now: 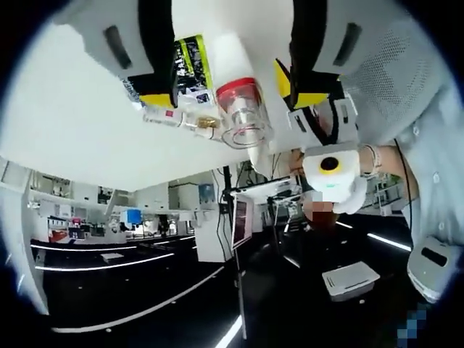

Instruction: Arrange the skincare products in the storage area until every visible bottle or jar stands upright without overlapping.

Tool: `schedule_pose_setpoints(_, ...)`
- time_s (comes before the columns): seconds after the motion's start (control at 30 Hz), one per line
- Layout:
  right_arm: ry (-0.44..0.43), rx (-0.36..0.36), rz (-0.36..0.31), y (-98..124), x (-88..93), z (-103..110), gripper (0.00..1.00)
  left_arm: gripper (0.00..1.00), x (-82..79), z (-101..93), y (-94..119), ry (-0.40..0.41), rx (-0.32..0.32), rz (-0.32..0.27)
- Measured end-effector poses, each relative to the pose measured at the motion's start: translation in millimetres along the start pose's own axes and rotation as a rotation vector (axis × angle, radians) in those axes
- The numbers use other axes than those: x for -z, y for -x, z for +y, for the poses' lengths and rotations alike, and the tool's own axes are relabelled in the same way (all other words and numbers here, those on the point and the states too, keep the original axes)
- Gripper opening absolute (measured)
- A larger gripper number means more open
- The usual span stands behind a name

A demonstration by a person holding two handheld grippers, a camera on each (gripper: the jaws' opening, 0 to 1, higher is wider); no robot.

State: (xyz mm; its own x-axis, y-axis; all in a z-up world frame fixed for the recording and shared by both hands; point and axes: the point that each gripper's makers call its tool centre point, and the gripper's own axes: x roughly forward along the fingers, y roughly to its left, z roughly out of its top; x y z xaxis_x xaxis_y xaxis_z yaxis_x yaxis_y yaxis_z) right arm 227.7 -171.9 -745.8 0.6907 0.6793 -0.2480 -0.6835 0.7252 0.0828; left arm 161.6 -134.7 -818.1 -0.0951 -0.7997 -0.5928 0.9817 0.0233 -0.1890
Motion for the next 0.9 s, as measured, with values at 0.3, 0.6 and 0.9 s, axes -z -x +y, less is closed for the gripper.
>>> schedule_pose_setpoints(0.3,-0.087,0.124,-0.024,17,-9.6,0,0.99,0.33,-10.5,3.4,24,0.014,-0.046,-0.053)
schedule_pose_setpoints(0.6,-0.074,0.257,0.01,31,-8.3,-5,0.99,0.44,-19.1,14.3,52,0.039,-0.124,-0.113)
schedule_pose_setpoints(0.9,-0.062,0.304,0.061,35,-5.0,0,1.0,0.57,-21.2,24.2,68,0.09,-0.204,-0.17)
